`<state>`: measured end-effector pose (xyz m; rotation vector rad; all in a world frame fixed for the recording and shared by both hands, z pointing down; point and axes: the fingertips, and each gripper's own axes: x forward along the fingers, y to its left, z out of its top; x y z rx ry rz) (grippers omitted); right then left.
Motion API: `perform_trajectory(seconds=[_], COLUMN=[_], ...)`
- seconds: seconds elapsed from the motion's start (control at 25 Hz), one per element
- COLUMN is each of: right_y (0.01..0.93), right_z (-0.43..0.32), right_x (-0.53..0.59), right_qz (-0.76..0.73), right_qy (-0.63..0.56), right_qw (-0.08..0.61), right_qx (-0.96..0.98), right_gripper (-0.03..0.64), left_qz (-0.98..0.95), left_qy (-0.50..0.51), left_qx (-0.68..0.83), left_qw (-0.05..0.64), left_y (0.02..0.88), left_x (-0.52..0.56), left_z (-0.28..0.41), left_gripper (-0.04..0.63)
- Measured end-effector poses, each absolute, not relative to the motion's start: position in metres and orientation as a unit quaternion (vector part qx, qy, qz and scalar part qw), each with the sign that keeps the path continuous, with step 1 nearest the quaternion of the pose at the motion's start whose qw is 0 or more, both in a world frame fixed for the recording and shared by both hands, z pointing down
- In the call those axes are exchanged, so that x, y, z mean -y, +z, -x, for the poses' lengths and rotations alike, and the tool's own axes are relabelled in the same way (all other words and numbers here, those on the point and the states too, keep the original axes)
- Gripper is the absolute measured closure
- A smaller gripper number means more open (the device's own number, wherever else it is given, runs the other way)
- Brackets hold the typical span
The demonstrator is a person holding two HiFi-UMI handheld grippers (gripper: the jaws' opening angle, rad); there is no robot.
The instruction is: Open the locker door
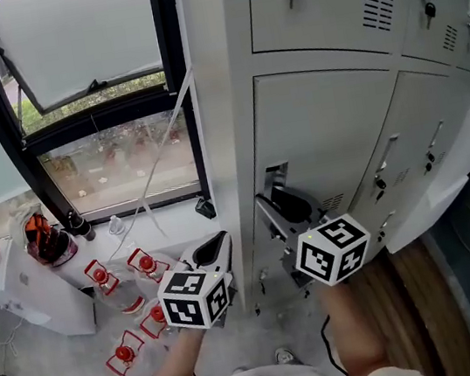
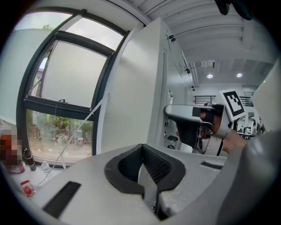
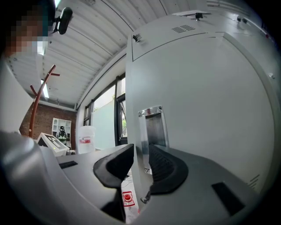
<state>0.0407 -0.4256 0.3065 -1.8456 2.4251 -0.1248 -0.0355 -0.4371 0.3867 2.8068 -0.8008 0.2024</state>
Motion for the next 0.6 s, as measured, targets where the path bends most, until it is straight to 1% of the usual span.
perform_trajectory(seconds=[0.12,0.36,0.6], right_y=[0.306,0.308,0.308], right_z=[-0.039,-0.033,-0.032], right_x=[0.417,0.396,0.372], right_qz=[0.604,0.616,0.632], right_qy=[-0.028,-0.007,-0.002], right_qw=[0.041,0.018,0.018], right_qx=[-0.795,-0.787,-0.775], right_gripper=[0.514,0.501,0.489], left_qz=[-0.955,-0.962,-0.967], left_qy=[0.070,0.072,0.078], left_qx=[0.267,0.243,0.217], left_qw=[0.108,0.105,0.107], left_y=[0.388,0.389,0.394], left_x=[0.436,0.422,0.406], left_z=[0.034,0.022,0.016], left_gripper=[0.589,0.589,0.589])
